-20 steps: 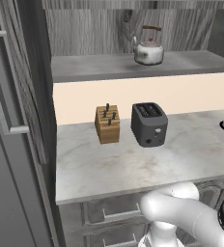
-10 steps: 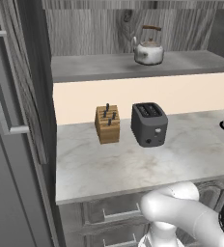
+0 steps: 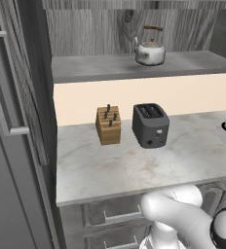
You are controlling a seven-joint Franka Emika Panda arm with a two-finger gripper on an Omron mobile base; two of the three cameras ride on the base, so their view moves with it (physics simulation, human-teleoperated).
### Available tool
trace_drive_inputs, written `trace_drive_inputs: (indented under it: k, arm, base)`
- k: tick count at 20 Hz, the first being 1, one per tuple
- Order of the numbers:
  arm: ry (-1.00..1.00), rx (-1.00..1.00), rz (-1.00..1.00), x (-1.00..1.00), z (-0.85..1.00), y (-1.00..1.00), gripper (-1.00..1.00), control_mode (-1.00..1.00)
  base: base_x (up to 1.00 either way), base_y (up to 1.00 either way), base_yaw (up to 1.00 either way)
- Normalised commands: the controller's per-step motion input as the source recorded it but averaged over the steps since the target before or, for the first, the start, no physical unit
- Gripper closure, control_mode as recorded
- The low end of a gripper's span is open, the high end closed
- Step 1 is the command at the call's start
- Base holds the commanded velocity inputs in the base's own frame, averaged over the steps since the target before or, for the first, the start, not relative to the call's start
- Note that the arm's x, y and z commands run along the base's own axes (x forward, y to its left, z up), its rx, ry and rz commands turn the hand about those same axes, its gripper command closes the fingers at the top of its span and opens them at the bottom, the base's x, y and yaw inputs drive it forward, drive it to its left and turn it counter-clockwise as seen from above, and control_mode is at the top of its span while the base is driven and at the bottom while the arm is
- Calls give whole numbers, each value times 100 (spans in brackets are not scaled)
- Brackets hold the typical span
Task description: Open the cabinet, pick the kettle from the cabinet, and place it in the sink.
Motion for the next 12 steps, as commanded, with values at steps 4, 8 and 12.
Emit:
trace_drive_inputs:
  k: [4, 8, 12]
  arm:
    - [8, -1, -35, -24, -1, 3, -100, -100]
    - [5, 0, -28, -29, -4, 23, -100, -100]
    - [0, 0, -24, -29, -2, 33, -100, -100]
  base:
    - [0, 0, 0]
    - [0, 0, 0]
    - [0, 0, 0]
